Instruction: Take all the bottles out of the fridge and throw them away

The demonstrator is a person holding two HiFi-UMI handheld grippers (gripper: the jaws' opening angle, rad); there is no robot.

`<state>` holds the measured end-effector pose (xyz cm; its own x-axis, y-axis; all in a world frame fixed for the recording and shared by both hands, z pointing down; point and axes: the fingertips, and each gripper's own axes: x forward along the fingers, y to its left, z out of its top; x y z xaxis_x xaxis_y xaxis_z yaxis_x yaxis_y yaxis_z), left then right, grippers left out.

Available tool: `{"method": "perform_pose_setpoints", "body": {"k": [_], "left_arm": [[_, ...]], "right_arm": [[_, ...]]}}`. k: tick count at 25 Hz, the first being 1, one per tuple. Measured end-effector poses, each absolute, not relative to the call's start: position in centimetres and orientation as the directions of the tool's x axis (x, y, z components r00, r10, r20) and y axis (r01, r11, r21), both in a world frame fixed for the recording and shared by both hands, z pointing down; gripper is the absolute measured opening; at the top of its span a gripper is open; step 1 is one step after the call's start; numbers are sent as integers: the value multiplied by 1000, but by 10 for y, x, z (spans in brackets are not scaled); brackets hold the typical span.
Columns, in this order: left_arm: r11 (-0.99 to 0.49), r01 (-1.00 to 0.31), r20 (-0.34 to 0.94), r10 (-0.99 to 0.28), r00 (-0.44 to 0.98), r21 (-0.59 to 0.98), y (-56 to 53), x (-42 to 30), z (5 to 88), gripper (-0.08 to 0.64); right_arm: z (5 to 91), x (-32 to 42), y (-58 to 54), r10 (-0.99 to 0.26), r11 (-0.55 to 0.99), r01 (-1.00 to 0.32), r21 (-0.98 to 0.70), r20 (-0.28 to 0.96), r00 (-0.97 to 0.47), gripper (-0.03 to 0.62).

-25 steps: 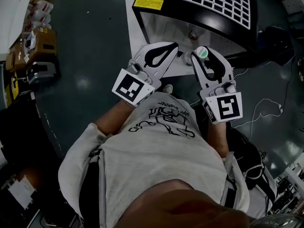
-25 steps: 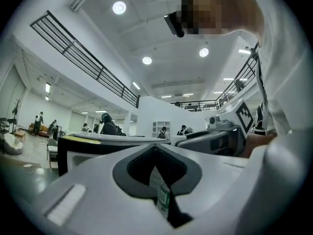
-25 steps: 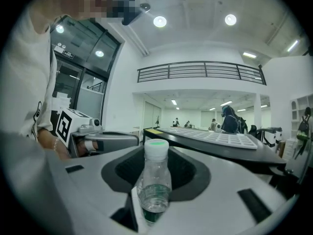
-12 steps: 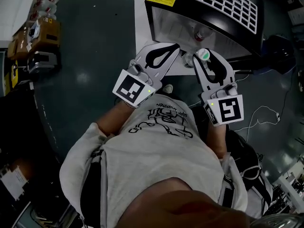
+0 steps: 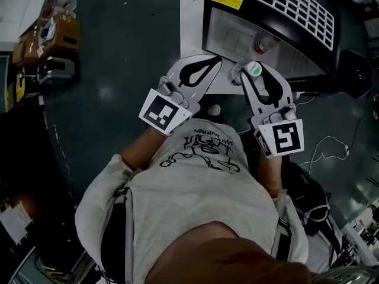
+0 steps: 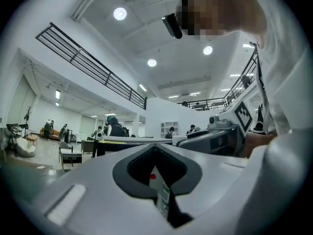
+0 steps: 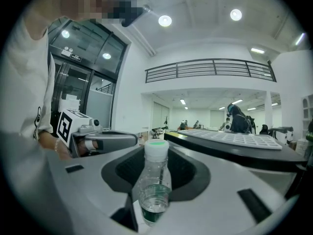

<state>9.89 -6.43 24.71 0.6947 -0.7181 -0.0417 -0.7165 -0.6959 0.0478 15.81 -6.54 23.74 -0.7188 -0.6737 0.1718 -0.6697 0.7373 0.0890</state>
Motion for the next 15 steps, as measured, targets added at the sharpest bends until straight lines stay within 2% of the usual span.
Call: {"method": "perform_pose_setpoints", "body": {"k": [4, 8, 15], "left_arm": [[-686, -726, -45, -728, 684, 52, -59, 82, 246, 8], [-672, -741, -102, -738, 667, 13, -57, 64, 238, 8], [-642, -766, -97, -764, 638, 23, -49, 30, 237, 8]], "right_arm": [[236, 141, -60, -663, 748, -657, 100, 173, -728, 150], [235, 124, -58, -653, 757, -644, 108, 175, -737, 150], [231, 91, -52, -628, 778, -618, 115, 172, -759, 150]]}}
